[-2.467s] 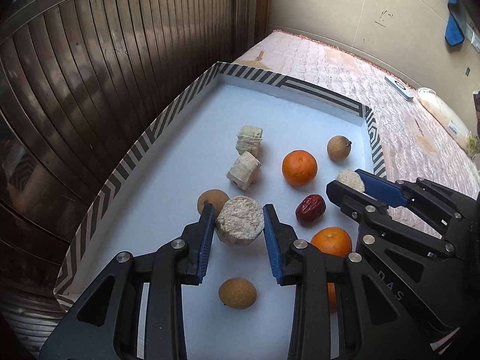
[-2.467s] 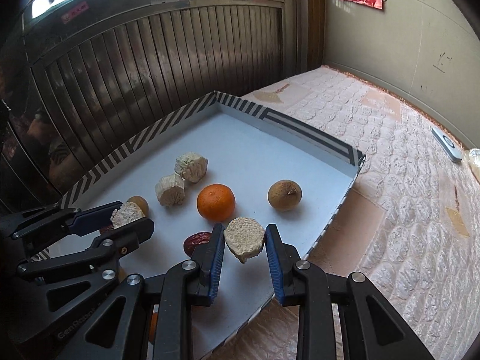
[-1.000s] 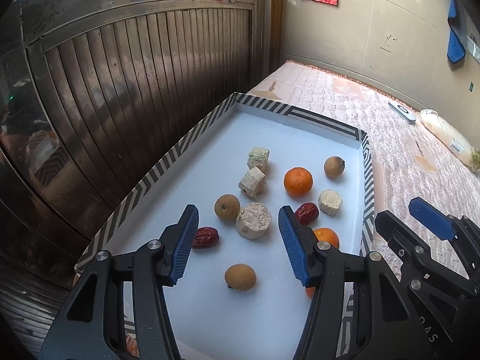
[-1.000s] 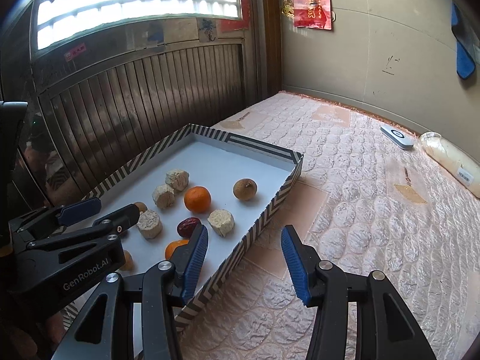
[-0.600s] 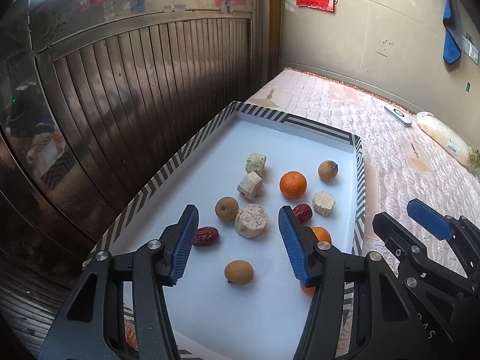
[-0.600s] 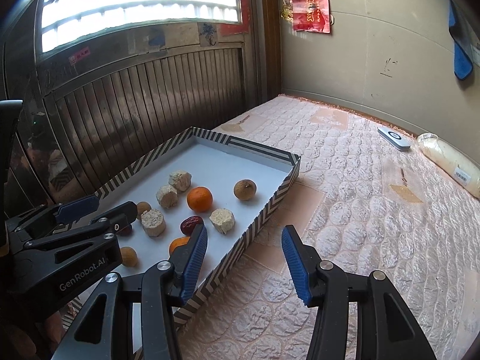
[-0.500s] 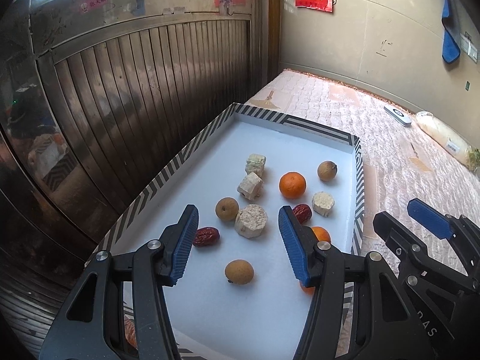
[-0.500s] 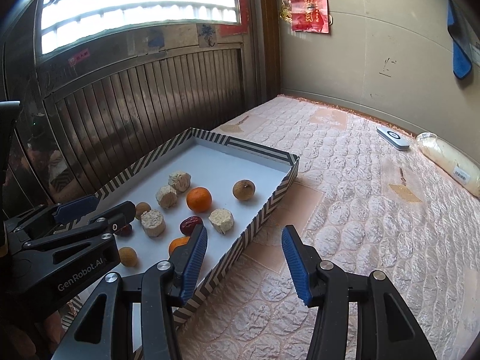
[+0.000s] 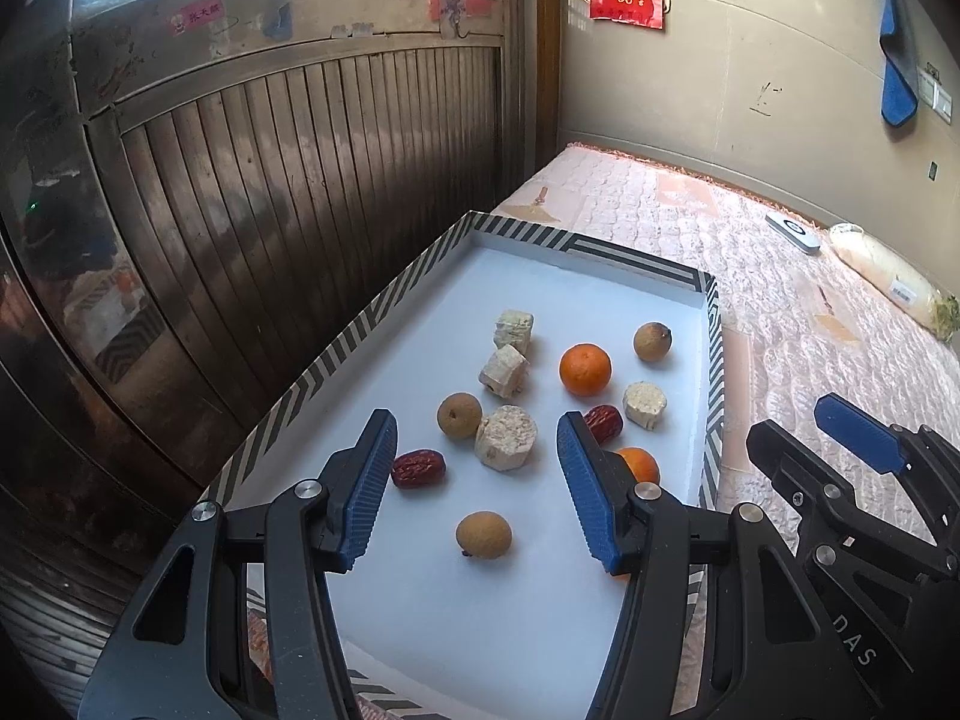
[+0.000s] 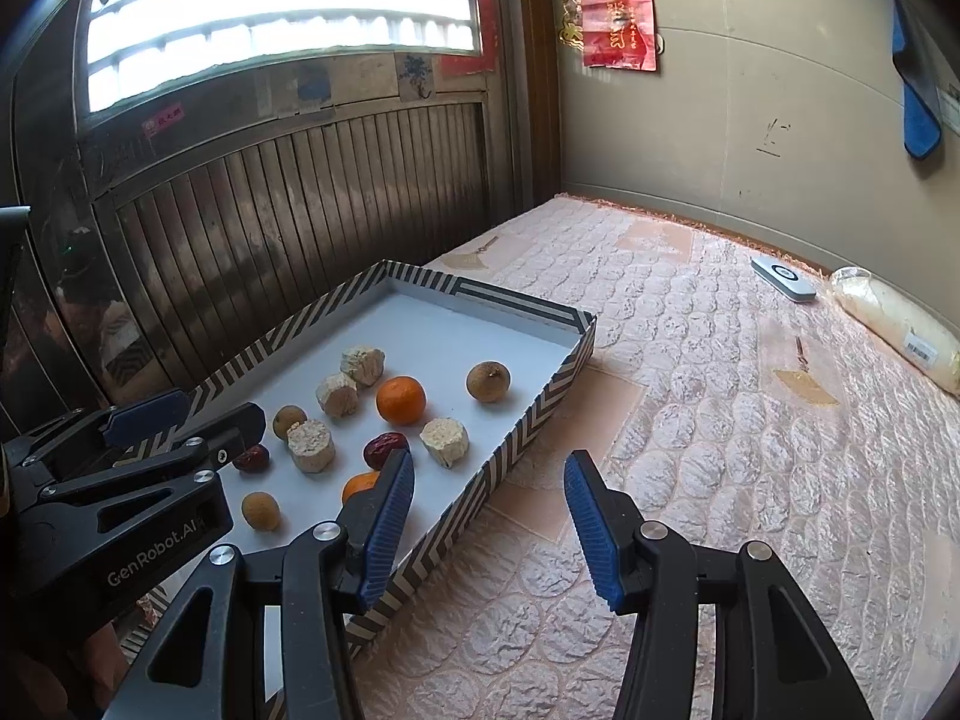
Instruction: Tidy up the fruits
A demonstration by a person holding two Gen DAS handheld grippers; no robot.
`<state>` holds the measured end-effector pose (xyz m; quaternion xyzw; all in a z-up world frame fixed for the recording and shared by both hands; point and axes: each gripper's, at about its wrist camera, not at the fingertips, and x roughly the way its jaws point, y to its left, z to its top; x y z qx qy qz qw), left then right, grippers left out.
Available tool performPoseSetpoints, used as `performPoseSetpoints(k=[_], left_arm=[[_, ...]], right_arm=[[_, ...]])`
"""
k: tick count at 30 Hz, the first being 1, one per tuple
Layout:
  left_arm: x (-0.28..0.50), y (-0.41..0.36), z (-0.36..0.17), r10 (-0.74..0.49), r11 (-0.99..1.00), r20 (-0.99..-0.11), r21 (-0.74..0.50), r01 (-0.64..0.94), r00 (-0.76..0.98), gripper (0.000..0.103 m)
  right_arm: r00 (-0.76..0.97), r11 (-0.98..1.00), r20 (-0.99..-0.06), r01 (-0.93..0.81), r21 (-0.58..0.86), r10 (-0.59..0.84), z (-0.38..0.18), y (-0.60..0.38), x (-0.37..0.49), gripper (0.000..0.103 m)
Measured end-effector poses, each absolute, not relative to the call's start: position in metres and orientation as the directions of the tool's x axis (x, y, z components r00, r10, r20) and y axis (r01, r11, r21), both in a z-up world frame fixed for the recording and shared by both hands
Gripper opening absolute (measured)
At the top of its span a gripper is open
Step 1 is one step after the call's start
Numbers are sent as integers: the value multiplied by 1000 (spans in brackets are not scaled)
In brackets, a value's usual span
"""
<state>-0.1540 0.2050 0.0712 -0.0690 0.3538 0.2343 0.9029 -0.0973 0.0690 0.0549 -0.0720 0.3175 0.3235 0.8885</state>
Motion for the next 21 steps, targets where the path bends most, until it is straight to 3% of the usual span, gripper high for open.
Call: performPoseSetpoints(k=[21], left_arm=[[-160,210,68,377,877,-679,44,-478,630,56]], right_arm=[[579,771,-615,-632,76,535,53,75,-101,51]])
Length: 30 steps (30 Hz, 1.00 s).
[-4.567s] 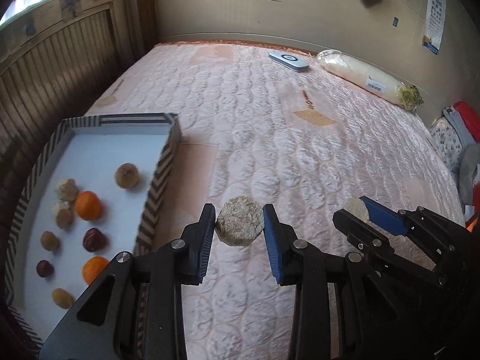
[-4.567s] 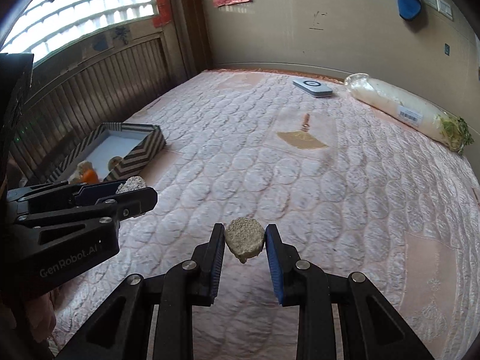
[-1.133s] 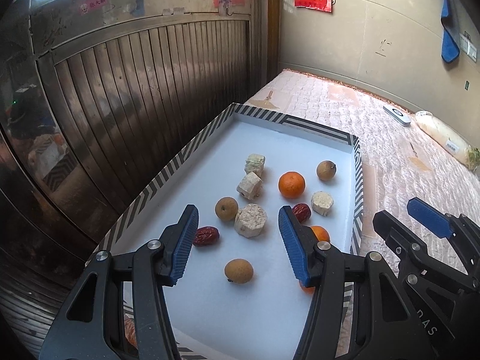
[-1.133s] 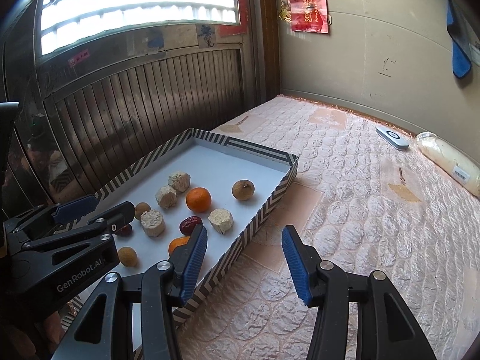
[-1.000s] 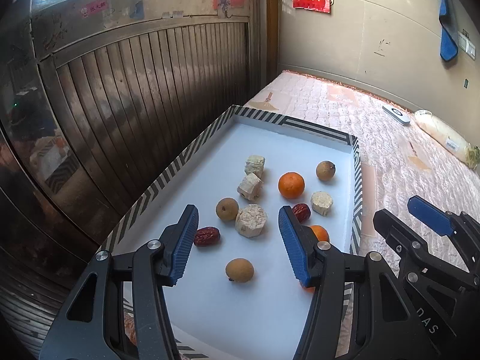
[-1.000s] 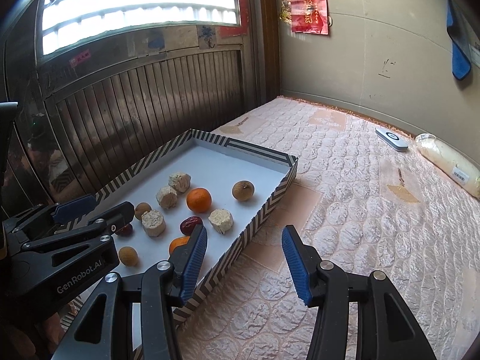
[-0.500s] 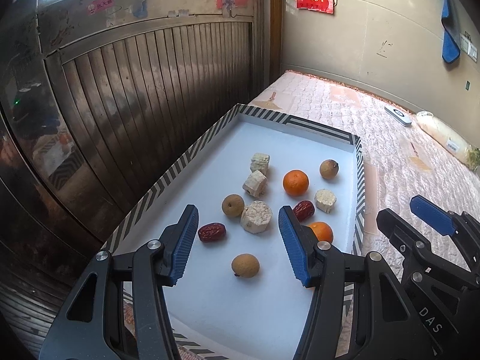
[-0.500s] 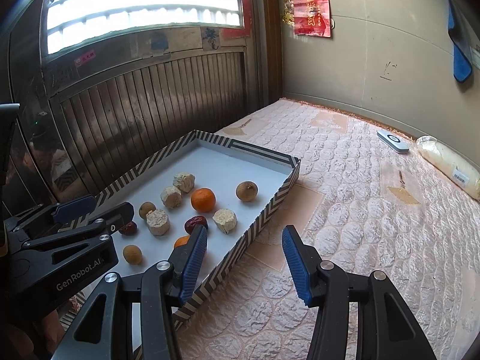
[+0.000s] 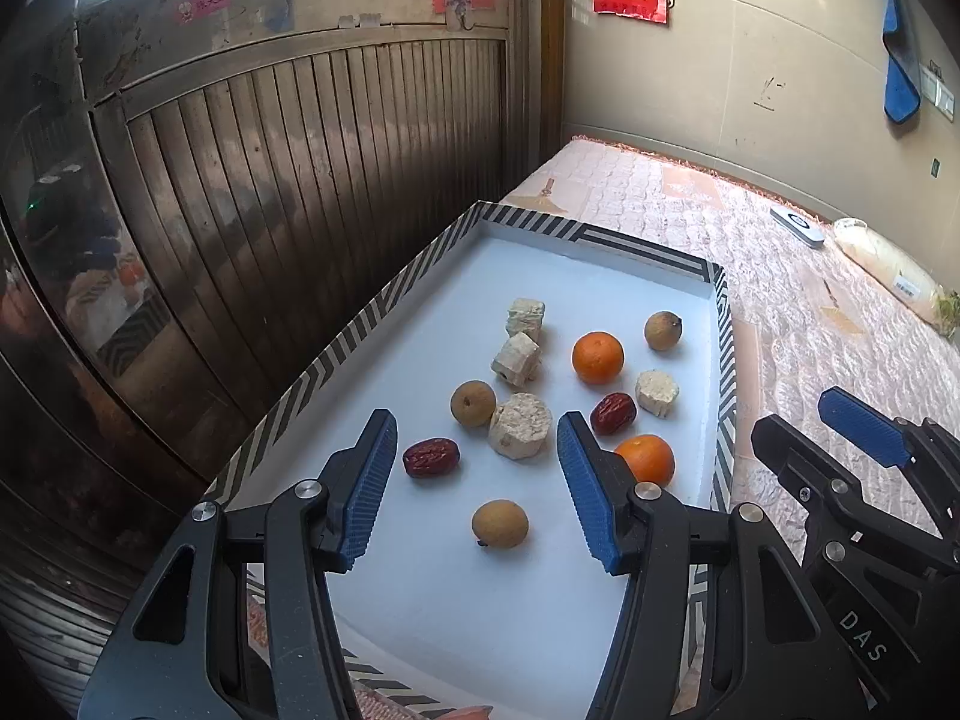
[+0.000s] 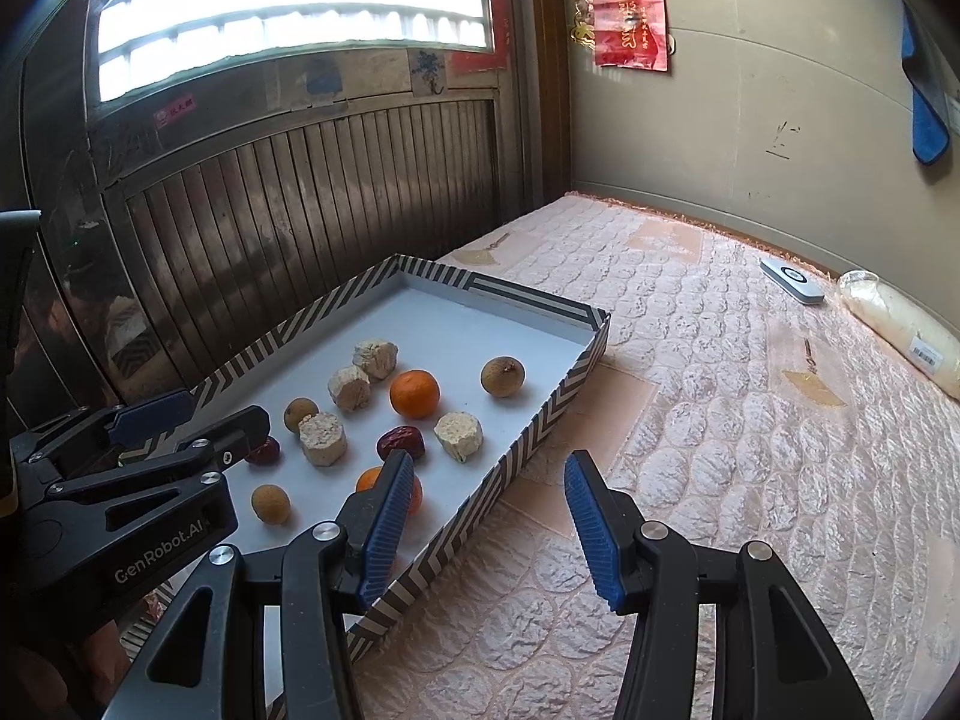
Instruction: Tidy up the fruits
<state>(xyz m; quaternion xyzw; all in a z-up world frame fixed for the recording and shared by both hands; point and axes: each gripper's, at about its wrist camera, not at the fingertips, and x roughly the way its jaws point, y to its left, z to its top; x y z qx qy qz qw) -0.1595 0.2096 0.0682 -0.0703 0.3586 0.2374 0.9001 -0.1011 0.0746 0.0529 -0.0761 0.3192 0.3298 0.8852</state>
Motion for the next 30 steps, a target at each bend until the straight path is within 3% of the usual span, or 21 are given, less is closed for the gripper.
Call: performPoseSetpoints(k=[24,30], left_arm=[[-155,206,70,395,878,-650,60,-474,649,56],[-142,180,76,339,912,-656,54,-406,674,56]], right_arm=[[561,770,-625,-630,102,542,50,69,-95,51],[588,817,-637,-564,120,500,49,35,-86,51]])
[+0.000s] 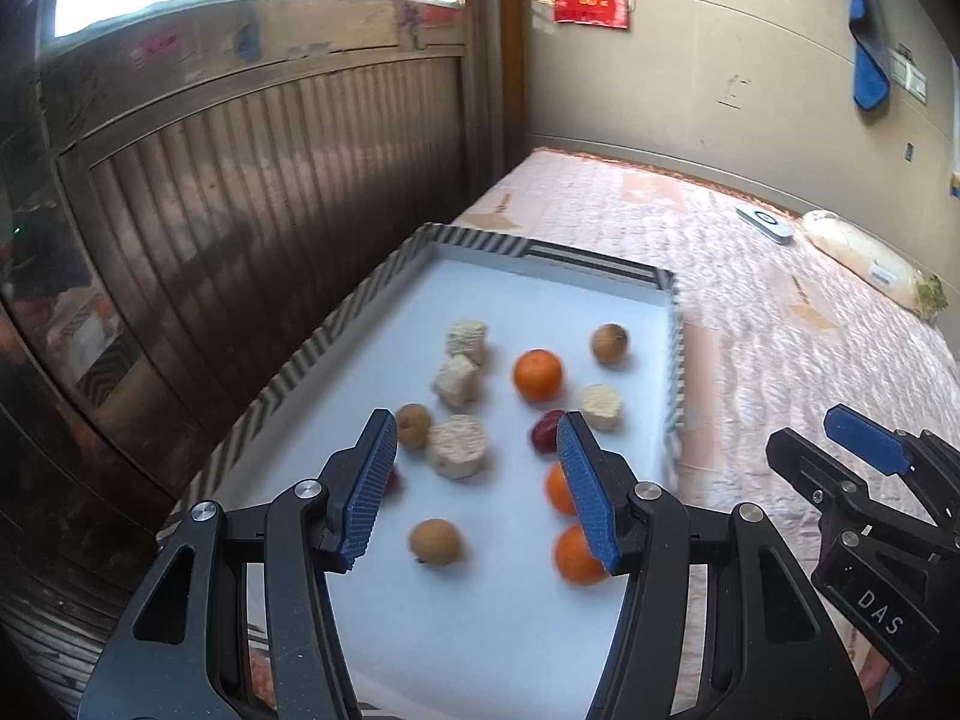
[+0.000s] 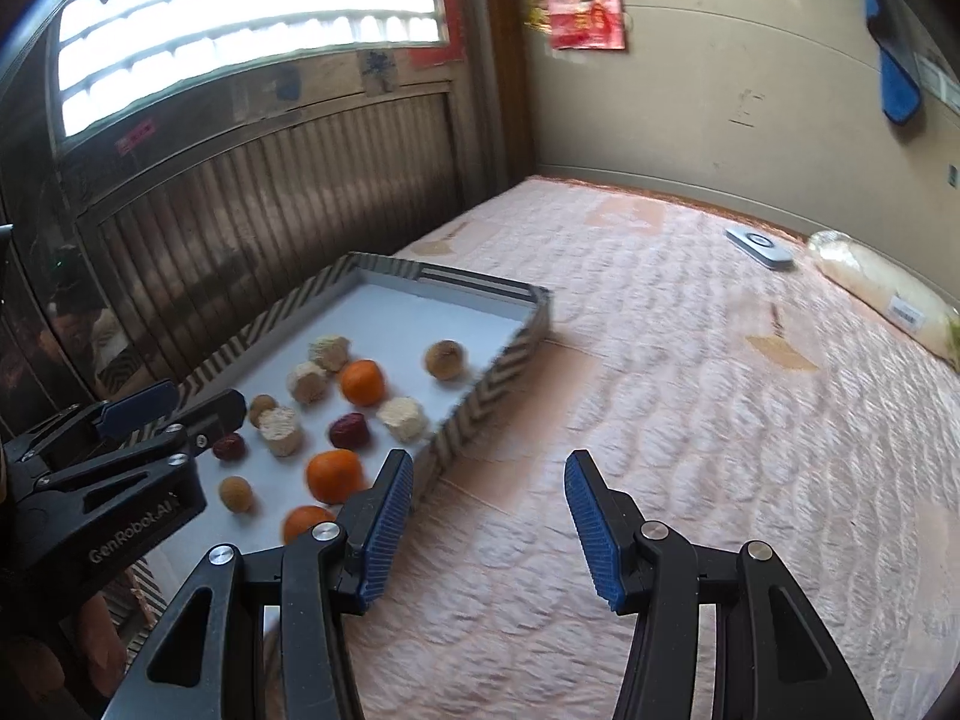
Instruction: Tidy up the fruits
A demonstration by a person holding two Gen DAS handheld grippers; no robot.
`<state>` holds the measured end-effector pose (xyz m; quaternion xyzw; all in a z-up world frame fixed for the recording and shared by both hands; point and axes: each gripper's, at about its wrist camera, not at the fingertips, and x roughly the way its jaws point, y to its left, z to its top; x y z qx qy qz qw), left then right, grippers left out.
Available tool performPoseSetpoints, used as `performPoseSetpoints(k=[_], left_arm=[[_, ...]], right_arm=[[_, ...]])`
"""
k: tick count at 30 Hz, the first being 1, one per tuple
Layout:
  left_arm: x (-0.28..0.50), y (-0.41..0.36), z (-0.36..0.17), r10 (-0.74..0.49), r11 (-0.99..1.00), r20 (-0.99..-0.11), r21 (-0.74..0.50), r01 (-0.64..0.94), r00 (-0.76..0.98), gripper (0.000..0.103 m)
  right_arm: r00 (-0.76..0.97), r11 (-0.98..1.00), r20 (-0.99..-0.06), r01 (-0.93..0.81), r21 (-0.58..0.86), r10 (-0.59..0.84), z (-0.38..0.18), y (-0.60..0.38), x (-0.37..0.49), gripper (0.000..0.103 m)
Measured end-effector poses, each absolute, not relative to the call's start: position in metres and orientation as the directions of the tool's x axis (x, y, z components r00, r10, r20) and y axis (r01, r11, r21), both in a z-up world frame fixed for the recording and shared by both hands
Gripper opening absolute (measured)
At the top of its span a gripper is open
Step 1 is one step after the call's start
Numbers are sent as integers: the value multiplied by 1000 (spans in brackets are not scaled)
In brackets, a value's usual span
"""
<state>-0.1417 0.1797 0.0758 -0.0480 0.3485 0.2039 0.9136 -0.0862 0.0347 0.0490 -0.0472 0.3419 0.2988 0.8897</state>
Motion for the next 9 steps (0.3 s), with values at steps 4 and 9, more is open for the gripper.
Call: performPoseSetpoints(k=[4,9], left_arm=[[-132,151,82,312,936,-626,75,-343,714,56],[-113,121,85,234,962,-641,45,-268,731,56]], right_arm=[[615,857,-642,-497,135,458,48,-6,-80,51],[655,905,-650,-406,127,386,48,-58,-75,51]])
